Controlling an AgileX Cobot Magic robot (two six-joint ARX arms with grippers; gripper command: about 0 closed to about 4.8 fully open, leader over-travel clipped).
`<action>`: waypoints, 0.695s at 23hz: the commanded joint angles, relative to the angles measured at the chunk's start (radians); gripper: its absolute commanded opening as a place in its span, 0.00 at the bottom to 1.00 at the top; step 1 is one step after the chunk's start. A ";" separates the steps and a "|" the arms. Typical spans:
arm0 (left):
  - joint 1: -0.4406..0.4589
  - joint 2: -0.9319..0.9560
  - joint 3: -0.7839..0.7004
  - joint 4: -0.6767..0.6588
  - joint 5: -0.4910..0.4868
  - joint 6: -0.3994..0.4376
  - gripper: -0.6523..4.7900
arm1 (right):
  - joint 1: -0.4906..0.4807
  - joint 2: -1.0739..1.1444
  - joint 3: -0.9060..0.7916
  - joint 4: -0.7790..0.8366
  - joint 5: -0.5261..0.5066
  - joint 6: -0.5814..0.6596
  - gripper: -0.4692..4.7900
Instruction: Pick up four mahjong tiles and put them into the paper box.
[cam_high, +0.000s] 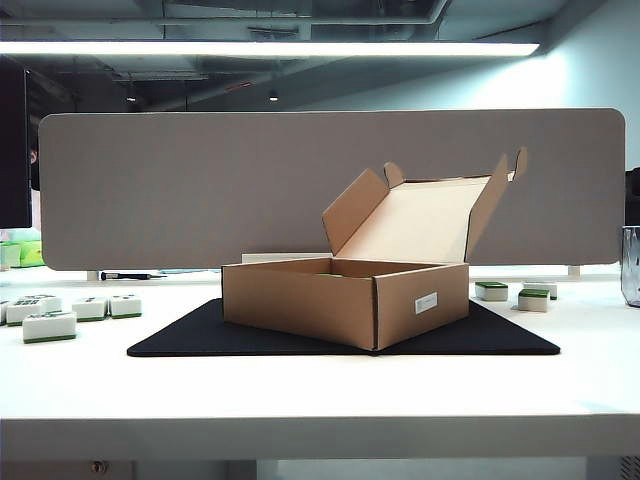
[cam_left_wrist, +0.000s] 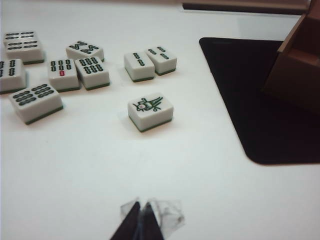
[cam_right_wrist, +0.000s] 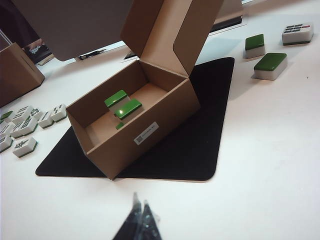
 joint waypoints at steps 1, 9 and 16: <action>0.016 -0.040 0.001 -0.020 -0.019 0.016 0.11 | 0.001 -0.008 0.003 0.018 0.002 0.000 0.09; 0.103 -0.098 0.001 -0.016 -0.013 0.015 0.11 | 0.001 -0.008 0.003 0.018 0.002 0.000 0.09; 0.099 -0.098 0.001 -0.017 -0.008 0.037 0.11 | 0.001 -0.008 0.003 0.018 0.002 0.000 0.09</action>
